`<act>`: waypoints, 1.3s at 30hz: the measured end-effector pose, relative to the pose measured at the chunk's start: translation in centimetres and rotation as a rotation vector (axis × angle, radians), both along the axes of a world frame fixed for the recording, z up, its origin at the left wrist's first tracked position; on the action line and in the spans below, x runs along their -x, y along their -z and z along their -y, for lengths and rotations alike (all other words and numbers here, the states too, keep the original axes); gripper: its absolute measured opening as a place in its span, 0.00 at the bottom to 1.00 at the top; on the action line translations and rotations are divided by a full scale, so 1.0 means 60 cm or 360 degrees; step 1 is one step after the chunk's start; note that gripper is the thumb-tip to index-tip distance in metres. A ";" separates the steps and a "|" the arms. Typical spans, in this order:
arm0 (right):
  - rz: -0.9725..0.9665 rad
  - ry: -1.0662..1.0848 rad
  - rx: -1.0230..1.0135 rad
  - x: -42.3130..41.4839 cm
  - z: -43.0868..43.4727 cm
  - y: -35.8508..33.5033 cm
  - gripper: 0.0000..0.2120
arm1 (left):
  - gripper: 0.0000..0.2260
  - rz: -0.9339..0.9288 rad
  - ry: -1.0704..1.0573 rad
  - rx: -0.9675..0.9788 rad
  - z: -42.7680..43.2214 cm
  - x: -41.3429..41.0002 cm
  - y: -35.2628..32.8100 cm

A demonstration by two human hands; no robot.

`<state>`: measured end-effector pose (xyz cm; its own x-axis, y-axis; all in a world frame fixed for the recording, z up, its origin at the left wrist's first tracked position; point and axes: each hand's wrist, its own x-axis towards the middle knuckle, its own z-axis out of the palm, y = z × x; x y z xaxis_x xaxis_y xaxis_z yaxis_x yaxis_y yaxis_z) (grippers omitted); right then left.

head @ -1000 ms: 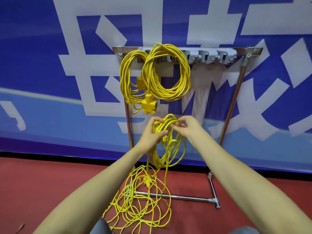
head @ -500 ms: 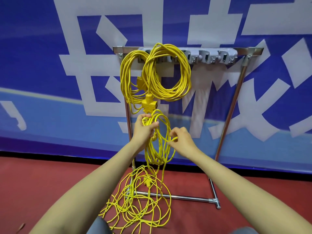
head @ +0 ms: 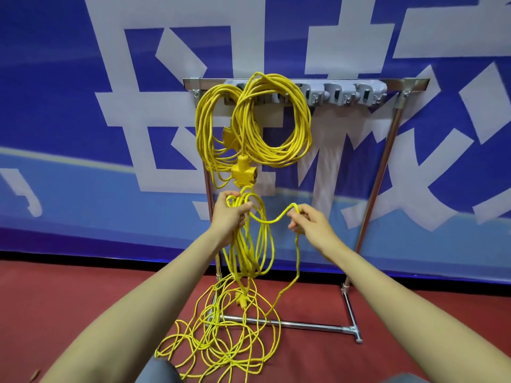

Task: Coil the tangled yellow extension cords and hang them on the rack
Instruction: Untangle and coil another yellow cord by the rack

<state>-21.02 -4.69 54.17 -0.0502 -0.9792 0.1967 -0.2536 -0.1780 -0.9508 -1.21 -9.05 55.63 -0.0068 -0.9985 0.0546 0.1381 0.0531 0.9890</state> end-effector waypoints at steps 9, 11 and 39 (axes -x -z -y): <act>-0.0724 0.0033 0.0090 -0.019 0.008 -0.039 0.17 | 0.13 -0.0019 -0.0028 -0.0131 -0.002 0.005 0.044; -0.1096 0.0037 -0.0104 -0.016 0.017 -0.031 0.12 | 0.12 -0.0064 -0.0027 -0.0093 -0.002 0.004 0.035; -0.0630 -0.0648 -0.0122 -0.062 -0.030 0.010 0.10 | 0.05 -0.0314 0.0152 0.0135 0.028 0.003 -0.053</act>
<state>-17.33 -2.91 53.55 0.3972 -0.9163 0.0515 -0.5184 -0.2703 -0.8113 -1.40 -10.74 58.79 -0.0821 -0.9856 0.1477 0.3368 0.1120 0.9349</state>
